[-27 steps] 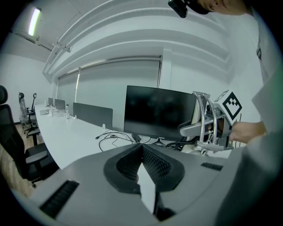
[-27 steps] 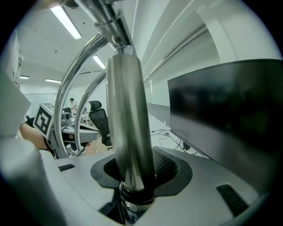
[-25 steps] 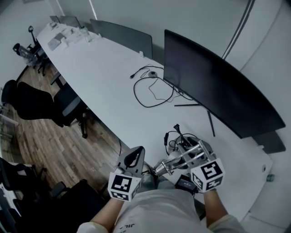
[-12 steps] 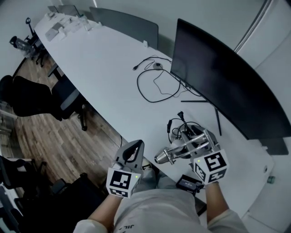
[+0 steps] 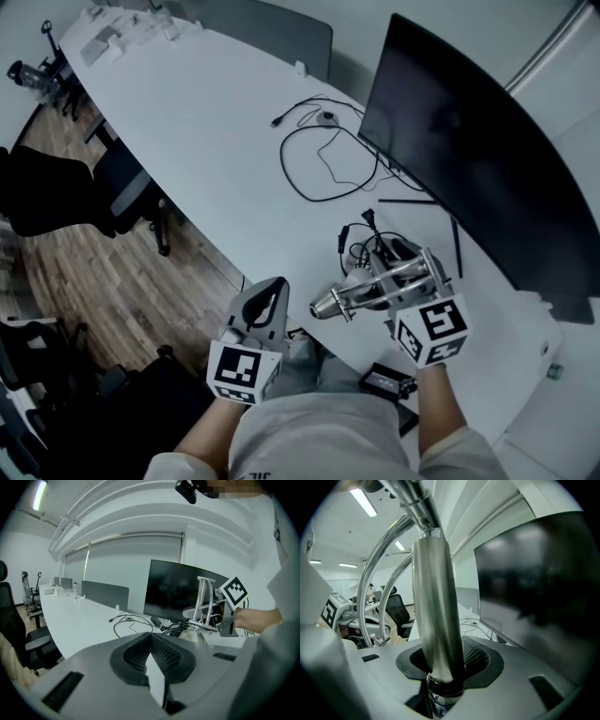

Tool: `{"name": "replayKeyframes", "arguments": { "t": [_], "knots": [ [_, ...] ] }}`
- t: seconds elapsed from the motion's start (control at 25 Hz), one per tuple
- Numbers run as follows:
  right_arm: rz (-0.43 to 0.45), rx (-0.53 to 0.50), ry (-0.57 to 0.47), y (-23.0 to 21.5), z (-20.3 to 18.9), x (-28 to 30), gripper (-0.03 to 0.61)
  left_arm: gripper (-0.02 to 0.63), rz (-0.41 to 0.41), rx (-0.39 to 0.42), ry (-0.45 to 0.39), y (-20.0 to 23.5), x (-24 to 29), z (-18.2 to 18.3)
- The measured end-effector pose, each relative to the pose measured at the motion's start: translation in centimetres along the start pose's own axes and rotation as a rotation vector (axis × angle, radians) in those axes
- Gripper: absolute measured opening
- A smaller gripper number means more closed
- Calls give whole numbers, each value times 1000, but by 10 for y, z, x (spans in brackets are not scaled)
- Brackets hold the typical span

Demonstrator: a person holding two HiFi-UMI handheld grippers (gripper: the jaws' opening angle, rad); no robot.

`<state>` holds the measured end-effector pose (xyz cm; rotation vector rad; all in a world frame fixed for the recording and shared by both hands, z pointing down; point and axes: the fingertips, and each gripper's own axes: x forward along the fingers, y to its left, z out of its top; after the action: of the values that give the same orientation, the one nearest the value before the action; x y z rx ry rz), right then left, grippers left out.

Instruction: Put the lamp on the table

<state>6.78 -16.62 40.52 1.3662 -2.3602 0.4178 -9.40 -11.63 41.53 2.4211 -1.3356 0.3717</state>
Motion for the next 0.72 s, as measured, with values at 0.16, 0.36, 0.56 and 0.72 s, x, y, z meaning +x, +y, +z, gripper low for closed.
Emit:
{"name": "replayKeyframes", "arguments": {
  "t": [0.16,0.36,0.56,0.72],
  "knots": [
    [-10,15,4,-3,-4,16,167,4,9,-17,10,13,6,-4],
    [-19,24,7,-9,-7,37,167,3,12,-48,27,27,15,-7],
    [-34,29,7,-16,-15,58,167,5,5,-63,44,36,25,-13],
    [-44,40,27,-21,-22,73,167,3,6,-73,60,46,30,-18]
  ]
}}
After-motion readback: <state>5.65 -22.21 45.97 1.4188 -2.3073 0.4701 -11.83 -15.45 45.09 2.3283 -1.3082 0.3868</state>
